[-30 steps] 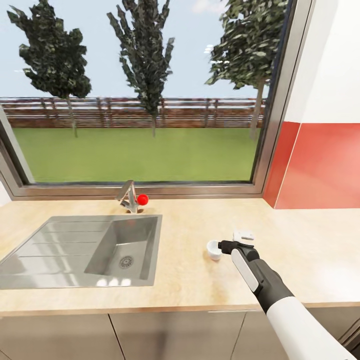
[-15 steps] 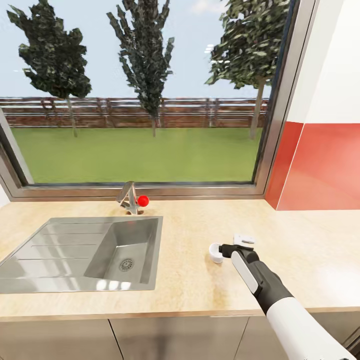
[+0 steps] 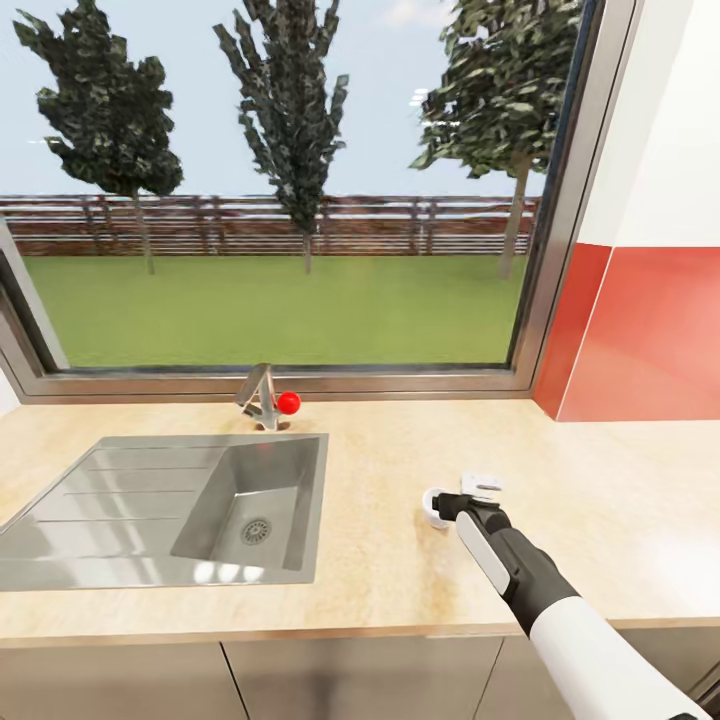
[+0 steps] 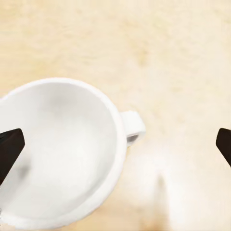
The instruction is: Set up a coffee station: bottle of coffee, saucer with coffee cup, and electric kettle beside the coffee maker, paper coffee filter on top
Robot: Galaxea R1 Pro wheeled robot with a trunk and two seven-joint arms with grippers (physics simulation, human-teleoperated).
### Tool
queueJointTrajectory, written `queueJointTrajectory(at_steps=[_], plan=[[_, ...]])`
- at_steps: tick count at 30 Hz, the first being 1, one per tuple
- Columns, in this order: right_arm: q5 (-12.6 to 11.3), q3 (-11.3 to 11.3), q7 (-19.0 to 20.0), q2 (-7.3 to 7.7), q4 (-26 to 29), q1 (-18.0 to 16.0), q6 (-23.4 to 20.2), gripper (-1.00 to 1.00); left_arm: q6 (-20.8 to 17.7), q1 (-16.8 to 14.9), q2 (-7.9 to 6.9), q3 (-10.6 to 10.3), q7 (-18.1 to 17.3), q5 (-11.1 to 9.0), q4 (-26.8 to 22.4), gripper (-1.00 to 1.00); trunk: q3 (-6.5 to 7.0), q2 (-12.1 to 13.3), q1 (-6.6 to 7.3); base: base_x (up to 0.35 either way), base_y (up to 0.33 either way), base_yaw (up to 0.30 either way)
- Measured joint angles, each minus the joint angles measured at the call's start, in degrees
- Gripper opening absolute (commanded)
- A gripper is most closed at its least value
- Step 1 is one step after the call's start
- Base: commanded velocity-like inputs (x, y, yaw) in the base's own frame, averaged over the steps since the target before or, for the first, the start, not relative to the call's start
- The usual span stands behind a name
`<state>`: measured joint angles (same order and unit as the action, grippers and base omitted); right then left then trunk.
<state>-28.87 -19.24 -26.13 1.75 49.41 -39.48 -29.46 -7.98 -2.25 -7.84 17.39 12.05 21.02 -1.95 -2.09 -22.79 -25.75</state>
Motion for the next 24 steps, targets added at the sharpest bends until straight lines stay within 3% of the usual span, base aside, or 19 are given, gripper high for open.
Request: queueJointTrajectory(at_steps=[24], plan=[[-0.1,-0.3,0.0,-0.08,-4.8,0.0,2.8,1.0,0.0,0.0,0.0,0.0,0.0,0.0,0.0,1.0,0.0,0.0,0.0,0.001,0.001,0.0]])
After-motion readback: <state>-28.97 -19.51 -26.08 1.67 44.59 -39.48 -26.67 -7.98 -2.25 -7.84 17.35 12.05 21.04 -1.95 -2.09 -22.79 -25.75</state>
